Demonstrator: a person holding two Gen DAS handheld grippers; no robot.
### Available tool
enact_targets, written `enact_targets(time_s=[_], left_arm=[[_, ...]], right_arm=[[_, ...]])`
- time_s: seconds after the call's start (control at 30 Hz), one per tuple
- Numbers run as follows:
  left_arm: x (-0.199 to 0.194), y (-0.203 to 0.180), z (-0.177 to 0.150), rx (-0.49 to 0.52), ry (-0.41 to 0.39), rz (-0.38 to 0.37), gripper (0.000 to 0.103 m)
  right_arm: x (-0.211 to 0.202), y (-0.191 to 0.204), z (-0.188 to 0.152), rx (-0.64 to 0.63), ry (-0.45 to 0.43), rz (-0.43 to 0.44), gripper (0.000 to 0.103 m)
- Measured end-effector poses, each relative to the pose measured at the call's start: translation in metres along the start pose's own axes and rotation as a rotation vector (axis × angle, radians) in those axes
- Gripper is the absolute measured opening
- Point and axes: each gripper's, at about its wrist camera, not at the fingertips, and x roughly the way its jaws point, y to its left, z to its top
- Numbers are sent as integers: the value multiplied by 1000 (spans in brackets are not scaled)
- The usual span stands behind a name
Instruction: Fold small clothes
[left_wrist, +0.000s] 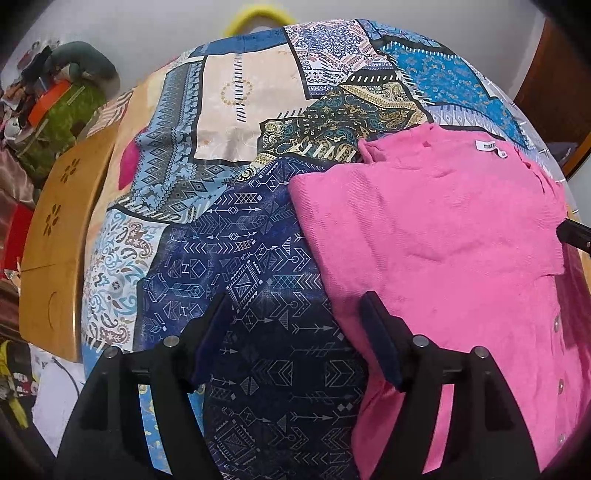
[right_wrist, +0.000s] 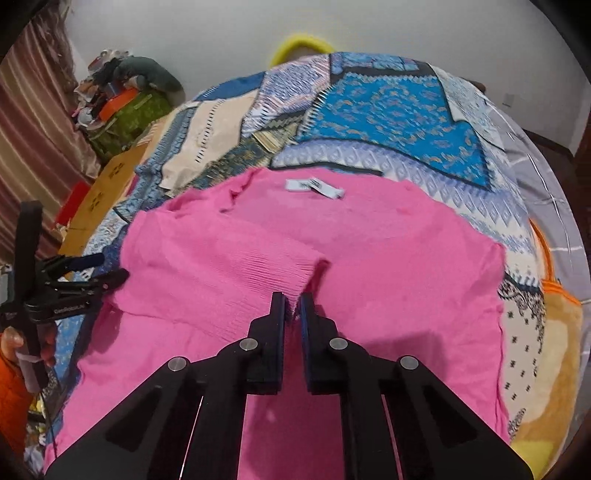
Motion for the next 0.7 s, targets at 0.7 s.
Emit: enact_targets(time_s=[0.7], left_arm=[[-103, -46, 18, 59, -180, 21, 71]], right_arm=[[-138, -60, -15, 59, -138, -171, 39]])
